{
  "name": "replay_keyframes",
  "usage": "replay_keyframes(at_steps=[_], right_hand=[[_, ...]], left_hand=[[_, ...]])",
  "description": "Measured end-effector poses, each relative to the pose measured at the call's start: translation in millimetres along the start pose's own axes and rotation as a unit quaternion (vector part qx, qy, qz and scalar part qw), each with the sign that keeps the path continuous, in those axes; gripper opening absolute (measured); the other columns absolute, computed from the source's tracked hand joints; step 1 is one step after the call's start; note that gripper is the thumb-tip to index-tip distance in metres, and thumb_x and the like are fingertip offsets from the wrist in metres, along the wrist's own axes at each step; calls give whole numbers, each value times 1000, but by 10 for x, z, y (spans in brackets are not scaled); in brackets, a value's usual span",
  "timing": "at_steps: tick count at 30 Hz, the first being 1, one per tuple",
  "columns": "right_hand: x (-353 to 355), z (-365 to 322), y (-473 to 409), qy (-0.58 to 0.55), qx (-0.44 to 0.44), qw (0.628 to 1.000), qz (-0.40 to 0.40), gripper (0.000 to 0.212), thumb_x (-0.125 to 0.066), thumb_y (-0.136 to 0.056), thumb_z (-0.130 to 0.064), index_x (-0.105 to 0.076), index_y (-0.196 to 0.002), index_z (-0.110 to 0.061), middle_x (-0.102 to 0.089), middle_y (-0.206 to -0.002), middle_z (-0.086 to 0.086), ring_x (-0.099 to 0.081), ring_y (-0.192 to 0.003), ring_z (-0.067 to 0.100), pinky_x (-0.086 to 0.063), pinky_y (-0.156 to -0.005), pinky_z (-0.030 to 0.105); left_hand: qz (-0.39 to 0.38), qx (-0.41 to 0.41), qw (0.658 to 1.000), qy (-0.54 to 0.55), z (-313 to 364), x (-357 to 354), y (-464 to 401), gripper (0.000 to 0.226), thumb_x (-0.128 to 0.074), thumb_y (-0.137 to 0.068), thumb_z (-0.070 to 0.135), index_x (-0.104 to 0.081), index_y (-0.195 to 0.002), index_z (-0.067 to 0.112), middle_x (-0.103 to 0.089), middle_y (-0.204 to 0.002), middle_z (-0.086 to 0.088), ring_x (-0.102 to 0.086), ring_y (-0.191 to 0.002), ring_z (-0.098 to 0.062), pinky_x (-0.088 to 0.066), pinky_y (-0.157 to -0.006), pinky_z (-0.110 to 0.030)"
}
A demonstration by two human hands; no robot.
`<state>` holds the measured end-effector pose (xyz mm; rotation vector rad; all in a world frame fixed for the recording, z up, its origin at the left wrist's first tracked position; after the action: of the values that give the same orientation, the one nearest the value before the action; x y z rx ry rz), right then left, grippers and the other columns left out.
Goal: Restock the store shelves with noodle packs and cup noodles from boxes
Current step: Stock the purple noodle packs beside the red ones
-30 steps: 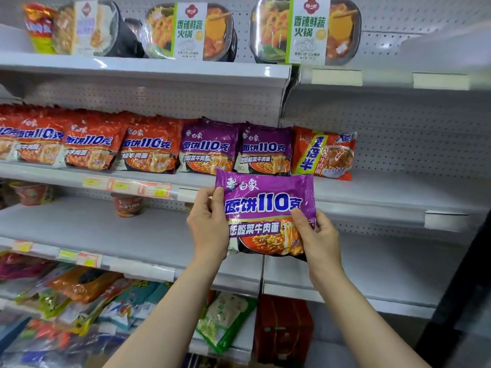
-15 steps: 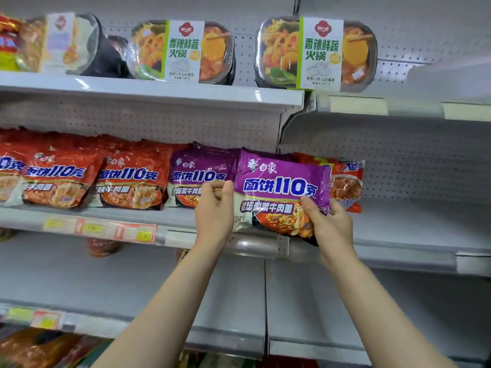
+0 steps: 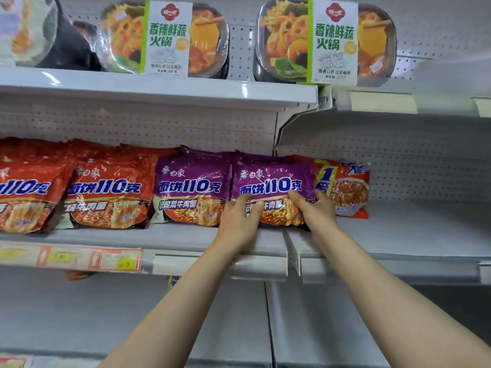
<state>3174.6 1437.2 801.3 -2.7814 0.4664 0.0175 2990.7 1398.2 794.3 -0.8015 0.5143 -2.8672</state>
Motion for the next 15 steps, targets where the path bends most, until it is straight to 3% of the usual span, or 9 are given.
replay_keyframes(at_steps=[1,3,6,10,15], right_hand=[[-17,20,-27,1,-9,1000,-6,47,-85,-79,-36,-64,-119,-21,-74,-113,0,-73,-97,17,-60,-76,32],[-39,49,-67,7,-23,1000,-21,36,-80,-86,-29,-64,-117,-20,-74,-110,0,-73,-91,15,-56,-68,25],[-62,69,-104,46,-22,998,-35,36,-74,-91,-31,-58,-122,-22,-70,-110,-2,-67,-88,8,-51,-67,22],[-45,47,-113,111,-22,992,-62,32,-71,-93,-34,-55,-121,-26,-67,-113,-5,-65,-94,11,-50,-77,27],[-2,-10,-111,101,-42,991,-74,39,-74,-86,-8,-56,-117,-23,-69,-121,-1,-65,-97,11,-47,-70,24]], left_hand=[[-9,7,1000,-2,-17,-2,-29,57,-41,-102,55,-39,-152,27,-33,-157,-12,-35,-143,-31,-31,-117,-48],[-21,11,1000,-14,-46,-14,-67,59,-41,-101,57,-38,-153,26,-31,-158,-11,-31,-146,-30,-29,-118,-48],[-25,8,999,-35,-63,-43,-103,60,-42,-101,57,-40,-152,24,-35,-156,-13,-33,-144,-33,-31,-118,-48],[-17,4,999,-44,-67,-74,-109,59,-43,-101,56,-45,-149,22,-40,-151,-13,-38,-140,-33,-32,-115,-45],[-27,8,999,-45,-81,-99,-155,61,-42,-99,60,-47,-147,22,-36,-154,-14,-39,-139,-34,-34,-116,-50]])
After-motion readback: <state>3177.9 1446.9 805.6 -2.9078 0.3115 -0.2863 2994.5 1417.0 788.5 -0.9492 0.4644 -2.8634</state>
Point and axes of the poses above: each hand's wrist, its own y-axis away from the middle knuckle, its own x-axis out of the back of the hand, z = x × y, the point moved 1 cm from there along -y, towards the middle knuckle
